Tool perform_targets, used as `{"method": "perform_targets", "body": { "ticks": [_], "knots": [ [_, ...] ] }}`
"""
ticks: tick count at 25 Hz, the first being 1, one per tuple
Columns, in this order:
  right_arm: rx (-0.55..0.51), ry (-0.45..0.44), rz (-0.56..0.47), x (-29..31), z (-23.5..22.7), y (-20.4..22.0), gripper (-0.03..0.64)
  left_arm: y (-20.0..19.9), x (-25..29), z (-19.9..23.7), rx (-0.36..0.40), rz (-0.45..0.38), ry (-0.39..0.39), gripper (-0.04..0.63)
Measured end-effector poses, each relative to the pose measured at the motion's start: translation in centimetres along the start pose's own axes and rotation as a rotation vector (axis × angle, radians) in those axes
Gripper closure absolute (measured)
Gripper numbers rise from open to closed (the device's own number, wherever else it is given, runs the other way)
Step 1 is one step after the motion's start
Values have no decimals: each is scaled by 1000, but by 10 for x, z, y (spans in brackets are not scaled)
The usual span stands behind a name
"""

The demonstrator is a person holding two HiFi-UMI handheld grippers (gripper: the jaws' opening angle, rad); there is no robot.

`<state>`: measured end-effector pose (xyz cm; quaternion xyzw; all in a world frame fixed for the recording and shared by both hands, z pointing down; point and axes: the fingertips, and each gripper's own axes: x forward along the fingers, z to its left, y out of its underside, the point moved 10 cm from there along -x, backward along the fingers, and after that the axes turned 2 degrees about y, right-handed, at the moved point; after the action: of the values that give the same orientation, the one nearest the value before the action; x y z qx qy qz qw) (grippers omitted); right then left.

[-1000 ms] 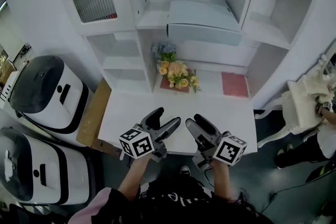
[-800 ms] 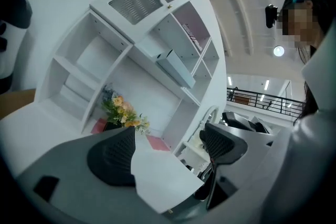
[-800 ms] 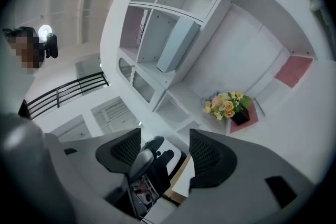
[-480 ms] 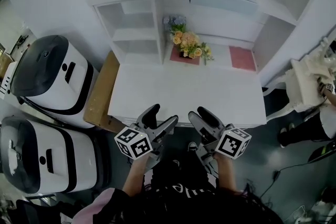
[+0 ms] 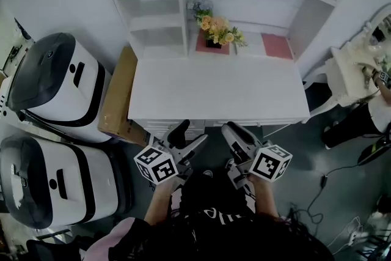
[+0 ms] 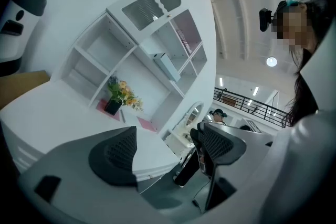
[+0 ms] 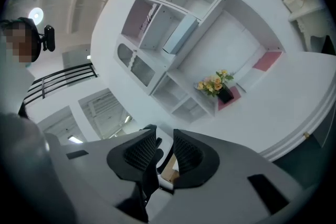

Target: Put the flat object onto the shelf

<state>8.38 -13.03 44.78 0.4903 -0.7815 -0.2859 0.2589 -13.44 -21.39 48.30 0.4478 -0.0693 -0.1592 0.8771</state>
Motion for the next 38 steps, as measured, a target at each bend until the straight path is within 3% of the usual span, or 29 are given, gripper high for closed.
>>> {"method": "perform_targets", "body": {
  "ticks": [8, 16, 27, 38],
  "knots": [
    [-6, 11, 11, -9, 4, 9, 527, 18, -7, -7, -39, -3, 35, 211],
    [1, -16, 47, -29, -1, 12, 532, 37, -13, -25, -40, -16, -3, 262],
    [-7, -77, 71, -119, 0, 31, 532, 85, -31, -111, -8, -41, -11, 386],
    [-16, -169, 116, -197, 17, 70, 532, 145, -74, -196, 11, -76, -79, 467]
  ]
}}
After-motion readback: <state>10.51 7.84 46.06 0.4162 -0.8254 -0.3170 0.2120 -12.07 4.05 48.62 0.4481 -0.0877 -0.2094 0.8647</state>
